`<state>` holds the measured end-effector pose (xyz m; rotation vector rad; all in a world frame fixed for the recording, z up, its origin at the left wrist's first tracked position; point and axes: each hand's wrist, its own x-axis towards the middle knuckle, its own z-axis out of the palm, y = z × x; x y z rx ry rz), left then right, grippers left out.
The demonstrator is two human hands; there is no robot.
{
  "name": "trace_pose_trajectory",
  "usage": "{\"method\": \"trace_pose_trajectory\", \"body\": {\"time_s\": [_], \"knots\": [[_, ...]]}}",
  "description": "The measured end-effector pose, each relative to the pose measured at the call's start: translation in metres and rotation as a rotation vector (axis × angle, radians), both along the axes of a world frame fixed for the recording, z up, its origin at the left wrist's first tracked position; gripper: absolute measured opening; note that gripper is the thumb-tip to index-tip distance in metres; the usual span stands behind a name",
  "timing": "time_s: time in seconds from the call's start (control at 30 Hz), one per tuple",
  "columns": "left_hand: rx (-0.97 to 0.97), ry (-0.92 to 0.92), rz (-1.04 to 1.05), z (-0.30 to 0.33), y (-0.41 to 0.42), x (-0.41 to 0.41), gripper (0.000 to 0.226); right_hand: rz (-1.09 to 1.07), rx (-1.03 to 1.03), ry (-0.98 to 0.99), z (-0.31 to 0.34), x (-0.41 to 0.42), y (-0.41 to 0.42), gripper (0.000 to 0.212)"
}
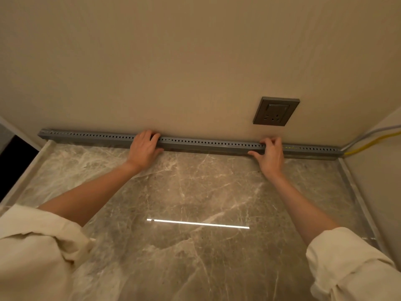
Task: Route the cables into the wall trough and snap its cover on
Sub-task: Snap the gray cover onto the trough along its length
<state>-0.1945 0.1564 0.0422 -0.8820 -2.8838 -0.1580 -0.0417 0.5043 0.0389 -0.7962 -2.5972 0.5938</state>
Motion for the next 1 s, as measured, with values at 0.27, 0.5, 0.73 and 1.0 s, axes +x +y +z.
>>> {"method": "trace_pose_trajectory", "body": {"time_s": [0.27,0.5,0.73,1.0], "knots": [[-0.013,0.010,-0.038,0.000,0.013,0.009,0.044,0.059,0.036,0.000,-0.007,0.010,-0.007,0.050],[-0.050,-0.052,-0.065,0.000,0.022,0.016,0.046,0.060,0.024,-0.058,-0.015,0.021,-0.007,0.051],[-0.026,-0.102,-0.116,0.001,0.046,0.029,0.045,0.100,0.018,0.008,-0.017,0.033,0.001,0.043],[-0.007,-0.150,-0.244,0.000,0.097,0.048,0.045,-0.386,-0.145,0.232,-0.013,0.070,0.047,0.019]]}}
